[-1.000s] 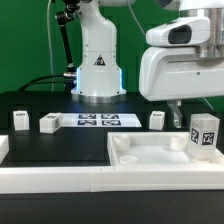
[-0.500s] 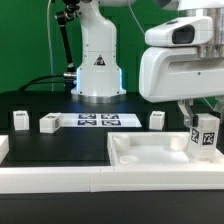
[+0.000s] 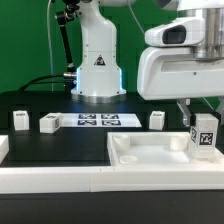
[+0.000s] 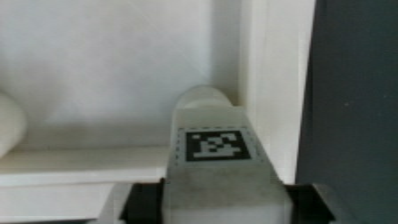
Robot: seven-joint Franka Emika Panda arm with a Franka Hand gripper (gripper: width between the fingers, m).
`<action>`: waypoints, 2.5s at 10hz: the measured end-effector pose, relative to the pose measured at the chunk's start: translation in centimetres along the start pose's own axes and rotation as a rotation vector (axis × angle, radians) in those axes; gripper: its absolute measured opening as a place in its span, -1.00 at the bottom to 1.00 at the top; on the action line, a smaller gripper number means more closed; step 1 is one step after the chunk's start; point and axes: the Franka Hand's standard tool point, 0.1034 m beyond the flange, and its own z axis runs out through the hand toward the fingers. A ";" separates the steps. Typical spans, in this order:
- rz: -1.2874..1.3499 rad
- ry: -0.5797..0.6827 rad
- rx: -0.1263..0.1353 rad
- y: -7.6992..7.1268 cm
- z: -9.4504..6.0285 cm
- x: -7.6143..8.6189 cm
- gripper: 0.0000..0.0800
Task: Assemble square table
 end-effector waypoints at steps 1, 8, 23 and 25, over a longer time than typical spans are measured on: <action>0.109 0.005 0.004 0.0 0.1 -0.1 -0.27; 0.817 -0.032 0.060 0.1 0.2 -0.2 -0.27; 0.688 -0.014 0.084 -0.2 0.3 0.0 0.62; 0.516 -0.007 0.082 -0.2 0.4 0.0 0.62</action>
Offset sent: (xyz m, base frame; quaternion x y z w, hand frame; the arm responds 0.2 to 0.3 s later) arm -0.0087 0.0067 -0.0047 0.0004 -0.0163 0.2712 0.9624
